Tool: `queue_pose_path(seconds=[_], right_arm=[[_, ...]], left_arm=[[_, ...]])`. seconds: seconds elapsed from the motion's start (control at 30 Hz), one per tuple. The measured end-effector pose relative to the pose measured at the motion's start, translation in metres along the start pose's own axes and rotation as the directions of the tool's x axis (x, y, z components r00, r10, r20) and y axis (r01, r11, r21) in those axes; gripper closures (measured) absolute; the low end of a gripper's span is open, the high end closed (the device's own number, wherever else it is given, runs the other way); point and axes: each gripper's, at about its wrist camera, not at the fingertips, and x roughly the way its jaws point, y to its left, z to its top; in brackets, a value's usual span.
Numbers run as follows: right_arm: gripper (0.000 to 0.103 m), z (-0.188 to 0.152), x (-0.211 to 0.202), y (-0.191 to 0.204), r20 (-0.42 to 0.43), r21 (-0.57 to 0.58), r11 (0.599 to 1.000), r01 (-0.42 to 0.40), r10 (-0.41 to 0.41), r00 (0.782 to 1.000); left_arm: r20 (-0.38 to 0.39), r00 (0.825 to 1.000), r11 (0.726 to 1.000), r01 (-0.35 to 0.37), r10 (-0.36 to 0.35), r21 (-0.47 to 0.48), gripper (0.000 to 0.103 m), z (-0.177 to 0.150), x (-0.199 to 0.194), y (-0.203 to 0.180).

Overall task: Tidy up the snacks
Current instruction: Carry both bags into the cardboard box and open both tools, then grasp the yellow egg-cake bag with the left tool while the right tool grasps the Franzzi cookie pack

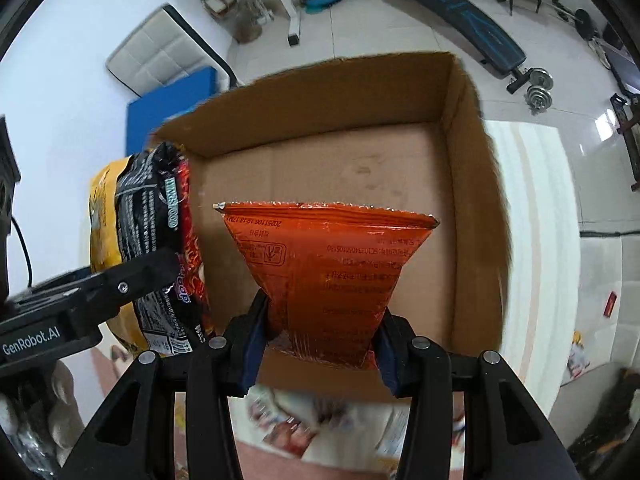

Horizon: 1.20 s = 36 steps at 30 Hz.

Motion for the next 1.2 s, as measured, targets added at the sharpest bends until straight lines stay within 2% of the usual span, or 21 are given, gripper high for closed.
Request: queue_pose_path(seconds=[0.2, 0.4, 0.47, 0.5, 0.53, 0.6, 0.7, 0.8, 1.0, 1.1, 1.2], right_arm=[[0.053, 0.036, 0.042, -0.011, -0.065, -0.02, 0.999, 0.029, -0.031, 0.997], [0.052, 0.051, 0.068, -0.01, -0.13, -0.05, 0.998, 0.038, -0.044, 0.991], [0.041, 0.053, 0.071, -0.008, -0.16, -0.064, 0.997, 0.046, -0.056, 0.986], [0.025, 0.059, 0.076, -0.011, -0.166, -0.066, 0.997, 0.049, -0.06, 0.984], [0.014, 0.059, 0.075, -0.011, -0.169, -0.07, 0.996, 0.052, -0.063, 0.984], [0.013, 0.059, 0.07, -0.009, -0.167, -0.069, 0.996, 0.063, -0.074, 0.983], [0.009, 0.054, 0.055, -0.008, -0.149, -0.072, 0.994, 0.079, -0.089, 0.985], [0.009, 0.046, 0.037, -0.007, -0.126, -0.06, 0.995, 0.074, -0.081, 0.989], [0.007, 0.02, -0.009, 0.011, -0.039, -0.06, 0.996, 0.066, -0.069, 0.997], [0.007, -0.006, -0.037, 0.022, 0.028, -0.043, 0.998, 0.042, -0.041, 0.999], [0.006, -0.039, -0.059, 0.03, 0.093, -0.031, 0.999, 0.031, -0.028, 0.995]], left_arm=[[-0.086, 0.996, 1.0, -0.005, 0.005, -0.004, 0.022, 0.034, 0.051, -0.008], [-0.118, 0.993, 1.0, -0.024, 0.025, 0.012, 0.022, 0.037, 0.064, -0.021], [-0.136, 0.99, 0.999, -0.027, 0.031, 0.03, 0.022, 0.038, 0.065, -0.024], [-0.139, 0.99, 0.999, -0.035, 0.039, 0.032, 0.021, 0.043, 0.068, -0.025], [-0.146, 0.988, 0.998, -0.047, 0.052, 0.035, 0.02, 0.042, 0.068, -0.024], [-0.143, 0.989, 0.999, -0.039, 0.042, 0.029, 0.016, 0.043, 0.065, -0.025], [-0.102, 0.995, 1.0, -0.023, 0.025, 0.017, 0.015, 0.039, 0.049, -0.022], [-0.079, 0.997, 1.0, 0.002, 0.0, 0.015, 0.008, 0.029, 0.026, -0.018], [0.024, 1.0, 0.998, -0.006, 0.005, 0.062, 0.008, 0.001, -0.031, -0.015], [0.091, 0.996, 0.996, -0.014, 0.006, 0.086, 0.008, -0.018, -0.058, -0.021], [0.181, 0.982, 0.993, -0.068, 0.05, 0.095, 0.008, -0.048, -0.085, -0.019]])
